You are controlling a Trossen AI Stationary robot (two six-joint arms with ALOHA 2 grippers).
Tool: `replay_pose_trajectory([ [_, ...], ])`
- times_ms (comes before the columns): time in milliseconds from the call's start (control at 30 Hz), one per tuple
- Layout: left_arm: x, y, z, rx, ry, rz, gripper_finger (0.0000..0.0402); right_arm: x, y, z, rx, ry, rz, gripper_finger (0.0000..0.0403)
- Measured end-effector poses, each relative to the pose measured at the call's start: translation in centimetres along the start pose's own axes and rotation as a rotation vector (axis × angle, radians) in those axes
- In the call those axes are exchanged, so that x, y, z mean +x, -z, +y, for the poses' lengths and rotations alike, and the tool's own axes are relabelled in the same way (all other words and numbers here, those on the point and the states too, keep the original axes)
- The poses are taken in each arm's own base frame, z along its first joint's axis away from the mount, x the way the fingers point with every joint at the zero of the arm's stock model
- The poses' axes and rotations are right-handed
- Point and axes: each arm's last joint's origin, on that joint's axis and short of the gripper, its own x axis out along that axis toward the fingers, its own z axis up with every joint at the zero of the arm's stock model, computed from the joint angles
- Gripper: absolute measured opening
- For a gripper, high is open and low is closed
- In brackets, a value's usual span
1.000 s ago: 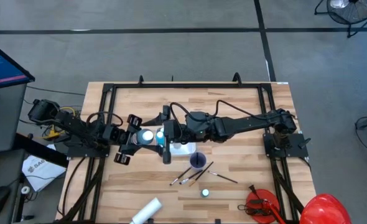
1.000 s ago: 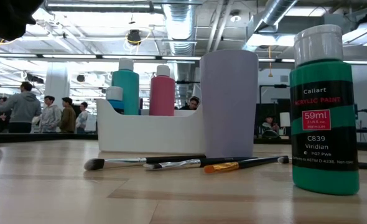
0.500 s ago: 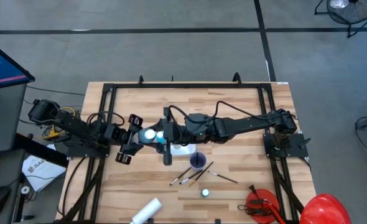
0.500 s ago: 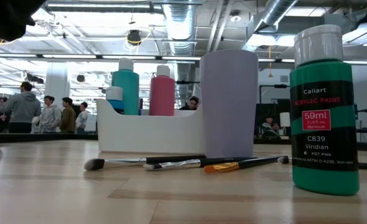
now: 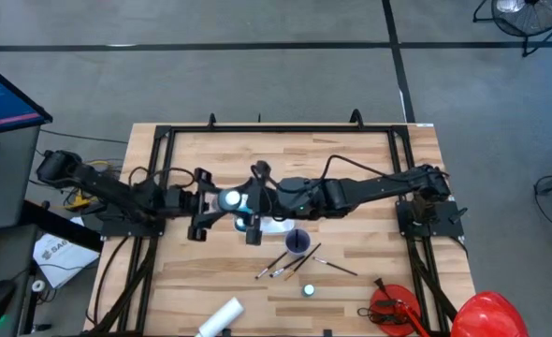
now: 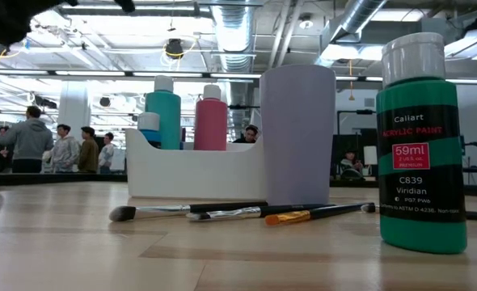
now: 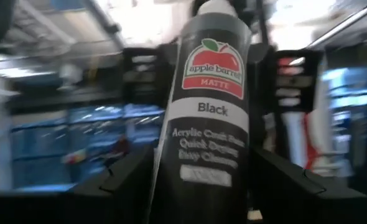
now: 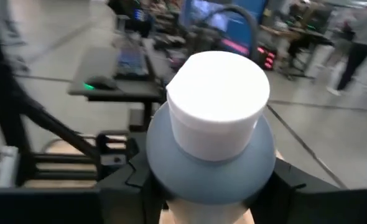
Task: Pick & Place Paint Supplies
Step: Put the black paint bottle into the white bin
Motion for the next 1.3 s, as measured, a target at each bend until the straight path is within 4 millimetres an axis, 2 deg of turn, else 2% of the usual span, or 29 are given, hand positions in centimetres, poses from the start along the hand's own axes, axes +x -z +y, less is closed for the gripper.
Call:
replay_pose_trajectory([
  [133,-0.9,-1.1,0.6,0.035,-0.092,0.053,0.0251,-1.6,-0.4,-0.3,0.001,0.087,0.061,0.0158],
  [233,-1.6,-1.8,0.9,0.041,-0.126,0.078,0.0259,-2.3,-0.7,-0.5,0.042,0.131,0.087,0.0172],
  [367,-2.4,-2.7,1.1,0.036,-0.126,0.083,0.0261,-2.5,0.6,-0.1,0.041,0.144,0.185,0.0184],
  [500,-2.9,-3.4,0.8,0.015,-0.101,0.068,0.0262,-2.4,2.0,0.0,0.047,0.174,0.234,0.0171],
  [633,-3.1,-3.6,0.4,0.001,-0.073,0.060,0.0262,-1.9,4.0,0.4,0.036,0.180,0.289,0.0161],
  [867,-3.1,-3.6,0.3,0.000,-0.064,0.061,0.0262,-2.1,6.9,0.6,0.051,0.228,0.368,0.0178],
  [1000,-3.1,-3.6,0.3,0.000,-0.064,0.062,0.0262,-3.6,7.5,-0.1,0.067,0.263,0.372,0.0170],
  [1133,-3.1,-3.5,0.3,0.001,-0.064,0.063,0.0262,-6.2,7.9,-1.2,0.105,0.293,0.331,0.0163],
  [1300,-3.1,-3.5,0.3,0.001,-0.065,0.061,0.0262,-9.1,9.9,-2.9,0.177,0.297,0.220,0.0175],
])
